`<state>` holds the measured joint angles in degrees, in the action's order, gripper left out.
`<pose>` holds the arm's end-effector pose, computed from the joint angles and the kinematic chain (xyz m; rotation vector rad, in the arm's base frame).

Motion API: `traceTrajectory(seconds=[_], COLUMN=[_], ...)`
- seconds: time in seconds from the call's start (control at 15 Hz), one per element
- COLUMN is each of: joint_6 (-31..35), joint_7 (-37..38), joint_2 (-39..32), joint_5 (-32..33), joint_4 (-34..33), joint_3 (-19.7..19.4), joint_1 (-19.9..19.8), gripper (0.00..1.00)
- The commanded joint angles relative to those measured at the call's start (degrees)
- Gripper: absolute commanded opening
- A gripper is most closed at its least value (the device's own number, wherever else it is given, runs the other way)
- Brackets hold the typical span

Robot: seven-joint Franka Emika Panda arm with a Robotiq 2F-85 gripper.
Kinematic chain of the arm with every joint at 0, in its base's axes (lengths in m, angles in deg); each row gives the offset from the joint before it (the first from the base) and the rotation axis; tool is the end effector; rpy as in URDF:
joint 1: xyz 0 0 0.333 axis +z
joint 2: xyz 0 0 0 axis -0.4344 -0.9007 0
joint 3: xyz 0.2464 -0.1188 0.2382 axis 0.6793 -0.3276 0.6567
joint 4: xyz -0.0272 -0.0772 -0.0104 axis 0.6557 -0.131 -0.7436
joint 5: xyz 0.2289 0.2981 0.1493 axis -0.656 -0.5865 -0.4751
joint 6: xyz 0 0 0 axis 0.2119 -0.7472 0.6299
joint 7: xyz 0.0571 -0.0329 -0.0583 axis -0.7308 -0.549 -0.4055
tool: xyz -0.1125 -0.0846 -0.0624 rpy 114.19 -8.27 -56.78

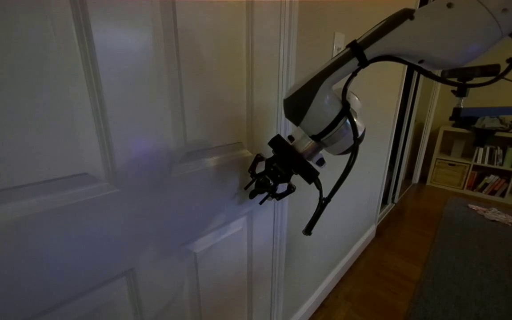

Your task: Push the door handle down and open the door

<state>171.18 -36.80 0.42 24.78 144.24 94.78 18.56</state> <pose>0.7949 0.0273 0.1785 -2.0528 1.3527 -0.3374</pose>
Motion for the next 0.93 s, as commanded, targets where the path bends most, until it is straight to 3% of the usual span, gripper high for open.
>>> traceTrajectory(seconds=[0.0, 0.2, 0.33, 0.4, 0.87], joint_6=[-2.91, -3.95, -3.91, -3.63, -4.58], joint_7=[1.35, 1.94, 2.29, 2.31, 6.7], joint_2=[-0.05, 0.87, 1.6, 1.97, -2.73], joint_5=[-0.39, 0.12, -0.02, -0.02, 1.71], joint_4=[-2.37, -1.43, -0.38, 0.29, 0.89], joint_3=[-3.25, -5.12, -5.78, -6.12, -11.14], joint_1=[2.59, 3.91, 4.49, 4.8, 8.02], gripper=[0.27, 0.08, 0.05, 0.08, 0.06])
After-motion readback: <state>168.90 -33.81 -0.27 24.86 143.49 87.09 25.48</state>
